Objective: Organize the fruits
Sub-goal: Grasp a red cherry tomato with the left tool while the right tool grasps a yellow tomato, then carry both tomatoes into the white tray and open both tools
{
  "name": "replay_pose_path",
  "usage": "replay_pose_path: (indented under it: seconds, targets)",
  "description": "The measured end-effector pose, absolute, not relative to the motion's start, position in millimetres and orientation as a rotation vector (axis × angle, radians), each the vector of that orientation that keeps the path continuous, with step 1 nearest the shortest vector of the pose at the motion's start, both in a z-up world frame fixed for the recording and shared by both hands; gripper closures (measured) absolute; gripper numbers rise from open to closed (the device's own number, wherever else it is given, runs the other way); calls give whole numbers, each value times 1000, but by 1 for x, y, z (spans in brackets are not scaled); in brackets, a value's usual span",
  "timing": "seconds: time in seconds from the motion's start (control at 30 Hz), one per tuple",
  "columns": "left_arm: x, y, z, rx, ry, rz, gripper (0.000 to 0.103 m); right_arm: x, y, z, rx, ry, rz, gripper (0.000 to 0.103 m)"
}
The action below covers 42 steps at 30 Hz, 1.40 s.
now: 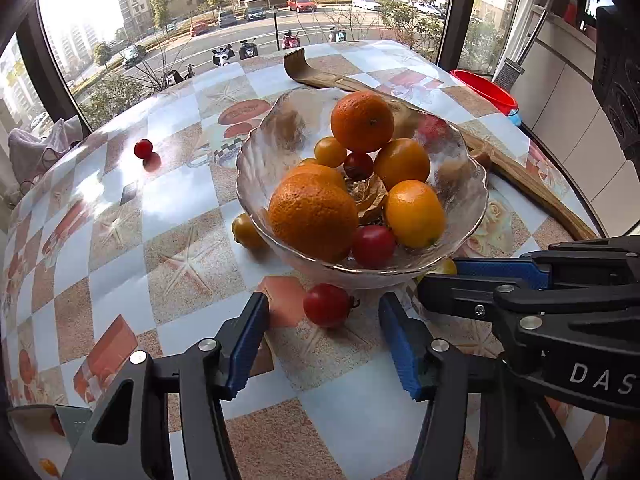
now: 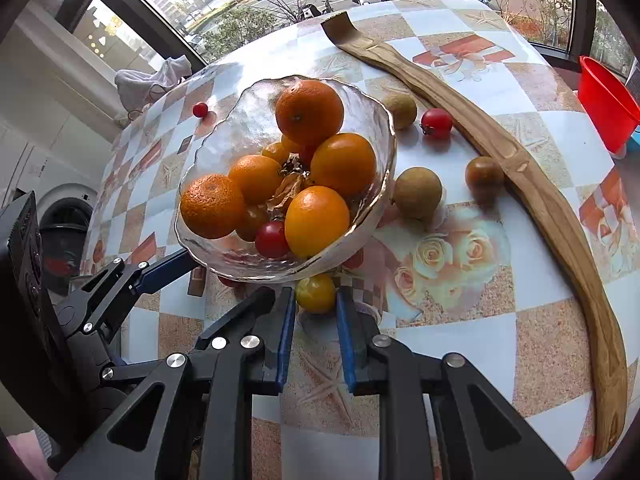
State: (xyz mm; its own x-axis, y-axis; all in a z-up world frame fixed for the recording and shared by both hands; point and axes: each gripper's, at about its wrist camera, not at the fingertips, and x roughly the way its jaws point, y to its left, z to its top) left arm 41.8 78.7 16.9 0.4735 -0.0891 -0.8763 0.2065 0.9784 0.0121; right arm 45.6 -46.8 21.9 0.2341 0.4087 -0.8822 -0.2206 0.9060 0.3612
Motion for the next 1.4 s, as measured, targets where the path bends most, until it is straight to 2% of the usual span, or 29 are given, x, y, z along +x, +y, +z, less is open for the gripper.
replay_pose_path:
  seconds: [0.03, 0.17, 0.33, 0.93, 1.4]
  targets:
    - [42, 78, 17, 128, 1061, -180, 45, 45, -50, 23, 190, 1267, 432, 81]
    - [41, 73, 19, 123, 1059, -209, 63, 40, -67, 27, 234, 1268, 416, 81]
    - [38, 72, 20, 109, 1059, -207, 76, 29, -88, 29, 284, 1276, 382, 81]
    - [-40, 85, 56, -46, 1122, -192, 76, -34, -76, 52, 194, 1349, 395, 81]
    - [-137, 170, 94, -223, 1140, 1, 76, -80, 1, 91, 10, 1395, 503, 81]
